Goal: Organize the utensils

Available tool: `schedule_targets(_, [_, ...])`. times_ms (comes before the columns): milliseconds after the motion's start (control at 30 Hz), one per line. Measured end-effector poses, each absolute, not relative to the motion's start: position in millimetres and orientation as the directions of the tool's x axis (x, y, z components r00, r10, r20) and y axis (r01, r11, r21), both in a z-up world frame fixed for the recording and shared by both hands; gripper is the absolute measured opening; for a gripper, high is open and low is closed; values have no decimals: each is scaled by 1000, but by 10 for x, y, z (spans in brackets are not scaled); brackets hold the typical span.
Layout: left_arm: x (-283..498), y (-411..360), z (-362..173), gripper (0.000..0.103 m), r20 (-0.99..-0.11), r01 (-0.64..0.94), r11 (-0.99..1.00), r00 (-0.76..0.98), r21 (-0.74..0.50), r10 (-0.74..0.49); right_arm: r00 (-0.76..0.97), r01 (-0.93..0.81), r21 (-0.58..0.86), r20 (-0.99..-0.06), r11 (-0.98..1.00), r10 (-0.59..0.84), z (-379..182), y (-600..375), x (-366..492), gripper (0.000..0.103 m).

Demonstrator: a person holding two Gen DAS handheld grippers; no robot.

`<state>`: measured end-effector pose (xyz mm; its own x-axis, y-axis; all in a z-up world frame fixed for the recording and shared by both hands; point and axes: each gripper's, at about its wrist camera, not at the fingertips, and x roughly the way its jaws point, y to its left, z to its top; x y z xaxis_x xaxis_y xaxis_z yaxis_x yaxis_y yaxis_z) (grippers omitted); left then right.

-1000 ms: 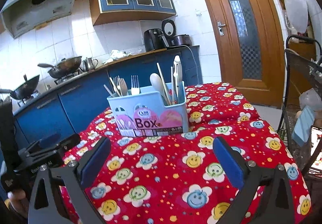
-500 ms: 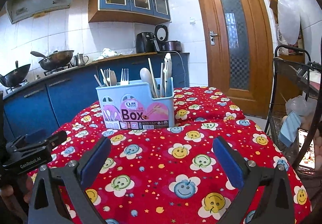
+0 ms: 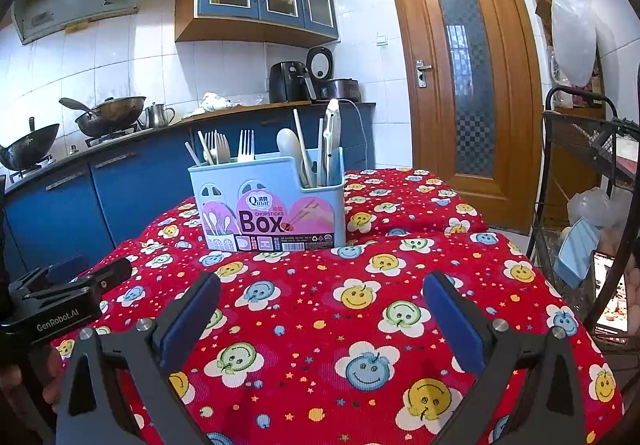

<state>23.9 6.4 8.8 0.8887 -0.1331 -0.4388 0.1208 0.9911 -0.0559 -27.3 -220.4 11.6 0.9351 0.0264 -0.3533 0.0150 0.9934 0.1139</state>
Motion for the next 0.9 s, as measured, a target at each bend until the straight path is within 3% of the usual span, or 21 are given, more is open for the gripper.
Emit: schedule_targets(900, [241, 71, 92, 89, -440, 122, 991, 888, -63, -137, 936, 17, 112, -352, 994, 24, 120, -2198, -273, 103])
